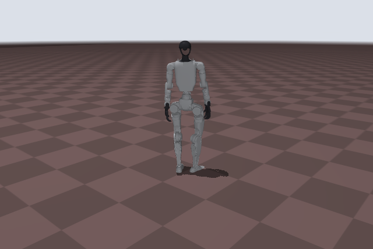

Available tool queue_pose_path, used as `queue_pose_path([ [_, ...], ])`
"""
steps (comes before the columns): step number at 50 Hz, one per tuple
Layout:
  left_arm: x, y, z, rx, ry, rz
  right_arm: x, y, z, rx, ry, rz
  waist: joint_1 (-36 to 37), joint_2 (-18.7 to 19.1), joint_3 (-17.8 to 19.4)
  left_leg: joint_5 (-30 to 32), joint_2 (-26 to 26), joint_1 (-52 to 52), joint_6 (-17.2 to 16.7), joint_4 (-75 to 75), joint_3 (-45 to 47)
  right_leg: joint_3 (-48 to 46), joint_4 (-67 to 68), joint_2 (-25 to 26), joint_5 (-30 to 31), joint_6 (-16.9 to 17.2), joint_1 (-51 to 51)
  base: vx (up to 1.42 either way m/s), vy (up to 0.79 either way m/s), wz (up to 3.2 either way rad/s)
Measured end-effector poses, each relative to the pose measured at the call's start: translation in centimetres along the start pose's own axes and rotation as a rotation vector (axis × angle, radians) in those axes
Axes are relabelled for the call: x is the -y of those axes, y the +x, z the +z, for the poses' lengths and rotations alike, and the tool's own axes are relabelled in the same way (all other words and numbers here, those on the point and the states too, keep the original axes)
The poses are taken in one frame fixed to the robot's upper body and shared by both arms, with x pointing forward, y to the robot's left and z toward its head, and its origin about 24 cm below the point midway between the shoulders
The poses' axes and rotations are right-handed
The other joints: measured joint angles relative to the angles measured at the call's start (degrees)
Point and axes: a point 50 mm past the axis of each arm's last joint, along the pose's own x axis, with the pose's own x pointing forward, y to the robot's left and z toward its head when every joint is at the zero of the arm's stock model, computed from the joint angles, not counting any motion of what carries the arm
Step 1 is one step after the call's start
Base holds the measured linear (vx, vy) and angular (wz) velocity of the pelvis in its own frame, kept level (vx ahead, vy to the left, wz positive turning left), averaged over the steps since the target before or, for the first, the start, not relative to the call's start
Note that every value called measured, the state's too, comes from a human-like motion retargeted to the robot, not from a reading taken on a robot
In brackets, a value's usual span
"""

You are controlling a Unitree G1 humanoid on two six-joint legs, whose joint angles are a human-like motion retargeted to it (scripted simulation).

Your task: Upper body actions

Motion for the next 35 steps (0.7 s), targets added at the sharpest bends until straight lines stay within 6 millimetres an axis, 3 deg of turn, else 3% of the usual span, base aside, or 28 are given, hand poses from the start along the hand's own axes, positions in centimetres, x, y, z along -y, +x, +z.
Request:
queue_pose_path([
  [4, 1.0, 0.0, -2.8, -0.09, -0.086, -0.066, 0.3, 0.0, 0.7, 0.033, -0.04, -0.005, -2.43, 1.32, -2.73, 0.54, 0.44, -0.6, -0.31, -0.81, -1.82, -1.79, -0.37, 0.95, -0.84, -0.37, -0.03, 0.05, -0.04, 0.39],
  [8, 0.8, -0.1, -2.8, -0.105, -0.052, -0.054, 0.0, 0.1, 1.2, 0.053, 0.006, 0.021, -2.39, 1.68, -2.69, 1.12, 0.86, -0.37, -0.99, -1.2, -3.11, -2.96, -0.24, 1.45, -1.66, -0.87, 0.54, -0.05, -0.09, 0.28],
  [15, 0.7, 0.1, 0.1, -0.011, 0.061, -0.065, -1.1, 0.1, 0.2, 0.01, -0.037, 0.05, -2.97, 2.15, -3.35, 2.49, 2.51, -0.15, -2.87, -1.93, -2.0, -4.24, -0.29, 2.68, -2.78, -1.63, 1.03, -0.03, -0.1, 0.21],
  [23, 1.9, -0.2, 4.2, 0.128, 0.067, -0.076, -2.4, -0.2, -2.2, -0.087, -0.059, 0.077, -4.09, 2.02, -3.44, 3.25, 4.16, -1.05, -4.64, -0.89, -1.28, -3.38, -0.26, 4.0, -3.61, -2.69, 0.66, -0.07, -0.13, 0.09],
  [30, 2.9, -0.6, 7.0, 0.233, 0.116, -0.102, -1.8, -0.4, -3.5, -0.142, 0.011, 0.052, -3.72, 0.93, -1.36, 2.88, 4.95, -3.76, -6.06, 7.18, 0.25, -0.36, 0.51, 2.64, -3.14, -3.12, -0.27, -0.09, -0.06, -0.22],
  [35, 3.2, -0.6, 7.2, 0.245, 0.157, -0.088, -0.8, -0.5, -3.8, -0.15, 0.035, 0.01, -2.5, -0.02, -0.37, 4.94, 4.13, -6.72, -6.39, 13.89, -1.69, 1.25, 0.78, 0.8, -1.76, -2.78, -1.68, -0.06, 0.03, -0.56],
])
